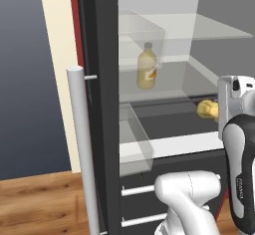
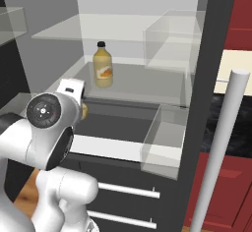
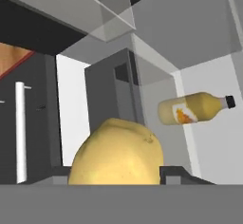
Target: Pick potato from the fridge and place it on the plate on the counter.
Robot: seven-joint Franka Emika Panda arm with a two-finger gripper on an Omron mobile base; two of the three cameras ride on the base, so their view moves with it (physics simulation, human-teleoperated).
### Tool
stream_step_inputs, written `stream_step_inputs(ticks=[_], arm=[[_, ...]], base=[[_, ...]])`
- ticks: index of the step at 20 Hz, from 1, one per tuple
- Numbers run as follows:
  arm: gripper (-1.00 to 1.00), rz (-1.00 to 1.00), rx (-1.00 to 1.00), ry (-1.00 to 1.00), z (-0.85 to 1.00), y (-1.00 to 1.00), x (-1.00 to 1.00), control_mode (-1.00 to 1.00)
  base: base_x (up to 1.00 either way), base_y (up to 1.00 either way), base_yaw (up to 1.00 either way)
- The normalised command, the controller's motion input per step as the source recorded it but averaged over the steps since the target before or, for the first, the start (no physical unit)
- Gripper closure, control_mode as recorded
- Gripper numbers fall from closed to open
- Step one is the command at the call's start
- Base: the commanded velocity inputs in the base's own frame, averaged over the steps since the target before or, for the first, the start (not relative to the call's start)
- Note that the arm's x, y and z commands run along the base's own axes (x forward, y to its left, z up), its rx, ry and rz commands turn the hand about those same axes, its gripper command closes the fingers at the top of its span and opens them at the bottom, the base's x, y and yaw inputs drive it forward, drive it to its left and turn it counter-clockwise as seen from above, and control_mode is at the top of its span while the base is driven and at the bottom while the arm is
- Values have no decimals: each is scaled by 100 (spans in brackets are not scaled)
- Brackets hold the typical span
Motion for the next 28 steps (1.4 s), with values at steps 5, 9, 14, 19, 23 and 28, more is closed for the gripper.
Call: stream_step_inputs(ticks=[5, 9, 14, 19, 23, 28], arm=[[100, 0, -16, -6, -25, 28, -4, -100], [100, 0, -9, -4, -11, 21, 0, -100], [100, 0, -2, -7, -8, 5, 0, -100], [100, 0, 0, -7, -5, 0, 0, -100], [100, 0, 0, 0, 0, 0, 0, 100], [100, 0, 0, 0, 0, 0, 0, 100]], base=[[0, 0, 0], [0, 0, 0], [0, 0, 0], [0, 0, 0], [-11, 0, 0], [-32, 0, -7]])
